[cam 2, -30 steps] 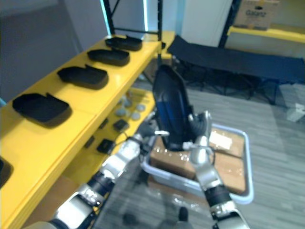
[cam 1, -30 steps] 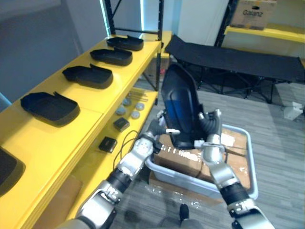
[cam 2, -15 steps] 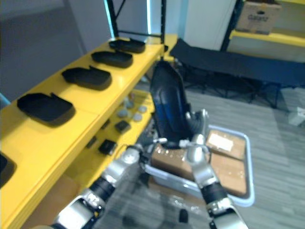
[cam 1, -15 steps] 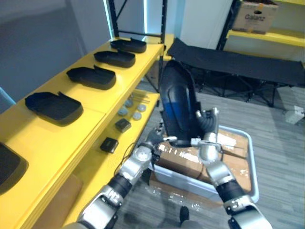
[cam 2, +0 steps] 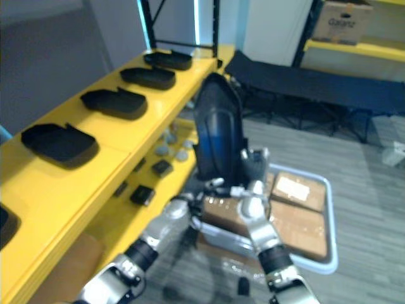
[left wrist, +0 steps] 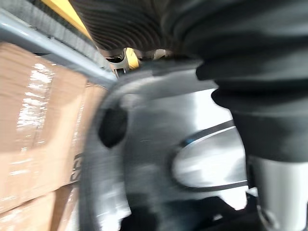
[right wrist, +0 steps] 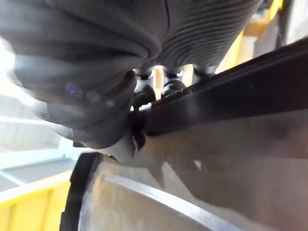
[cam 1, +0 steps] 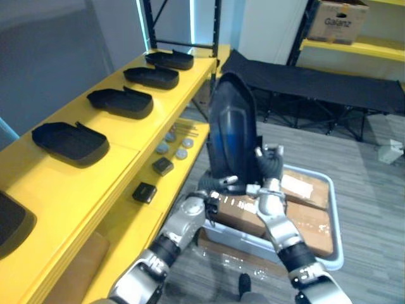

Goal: Walk over and take plastic housings, then place them on the shelf

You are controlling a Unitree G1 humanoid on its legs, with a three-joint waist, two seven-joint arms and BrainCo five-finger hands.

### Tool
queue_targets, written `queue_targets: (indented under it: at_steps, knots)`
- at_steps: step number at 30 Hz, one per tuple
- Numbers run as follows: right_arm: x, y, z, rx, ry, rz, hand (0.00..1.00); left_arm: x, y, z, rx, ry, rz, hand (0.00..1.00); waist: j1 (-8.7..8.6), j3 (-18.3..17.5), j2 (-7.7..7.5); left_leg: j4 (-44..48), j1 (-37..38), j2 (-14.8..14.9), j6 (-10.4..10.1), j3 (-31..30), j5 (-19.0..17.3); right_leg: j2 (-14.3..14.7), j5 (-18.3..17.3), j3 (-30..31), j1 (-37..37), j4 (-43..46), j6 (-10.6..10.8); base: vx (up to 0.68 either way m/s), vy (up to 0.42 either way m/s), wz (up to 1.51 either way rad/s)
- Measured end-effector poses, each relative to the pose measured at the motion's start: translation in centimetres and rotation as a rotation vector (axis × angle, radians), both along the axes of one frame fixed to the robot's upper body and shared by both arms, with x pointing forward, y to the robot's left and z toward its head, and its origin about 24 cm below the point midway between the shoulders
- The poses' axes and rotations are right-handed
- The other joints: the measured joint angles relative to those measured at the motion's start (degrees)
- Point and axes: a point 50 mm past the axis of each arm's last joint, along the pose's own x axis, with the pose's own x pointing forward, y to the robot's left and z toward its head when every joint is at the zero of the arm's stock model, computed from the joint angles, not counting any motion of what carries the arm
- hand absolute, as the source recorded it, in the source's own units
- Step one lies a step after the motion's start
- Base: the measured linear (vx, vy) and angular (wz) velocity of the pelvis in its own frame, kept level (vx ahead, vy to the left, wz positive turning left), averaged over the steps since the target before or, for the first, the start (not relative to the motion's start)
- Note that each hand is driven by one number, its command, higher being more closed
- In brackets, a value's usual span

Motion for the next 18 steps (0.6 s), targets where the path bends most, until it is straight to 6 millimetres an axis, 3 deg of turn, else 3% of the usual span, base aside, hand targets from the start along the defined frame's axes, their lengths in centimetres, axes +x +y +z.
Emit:
queue_targets:
  at_steps: [2,3,18]
  knots:
    - [-0.3,0.2,-0.4,0.001,0.015,0.01,1.0,0.2,0.3,0.5,-0.024,-0.025,0.031,0.0,-0.01,0.0,0.0,0.01,0.02,0.0,0.0,0.01,0.0,0.01,0.0,0.02,0.0,0.0,0.0,0.0,0.0,0.0]
    - [-0.5,0.4,-0.6,0.004,0.021,0.016,1.0,0.3,0.5,0.9,-0.042,-0.043,0.048,1.0,-0.01,0.0,0.0,0.02,0.02,0.0,0.01,0.03,0.0,0.01,-0.01,0.04,0.01,0.0,-0.01,0.0,0.0,0.0]
    - [-1.6,1.3,0.1,0.075,-0.041,0.073,1.0,1.7,1.0,4.6,-0.057,-0.194,0.06,1.0,-1.53,0.0,0.0,0.01,0.08,0.0,-0.02,0.28,-0.01,0.0,-0.01,0.17,-0.17,-0.01,-0.05,0.0,0.0,0.0]
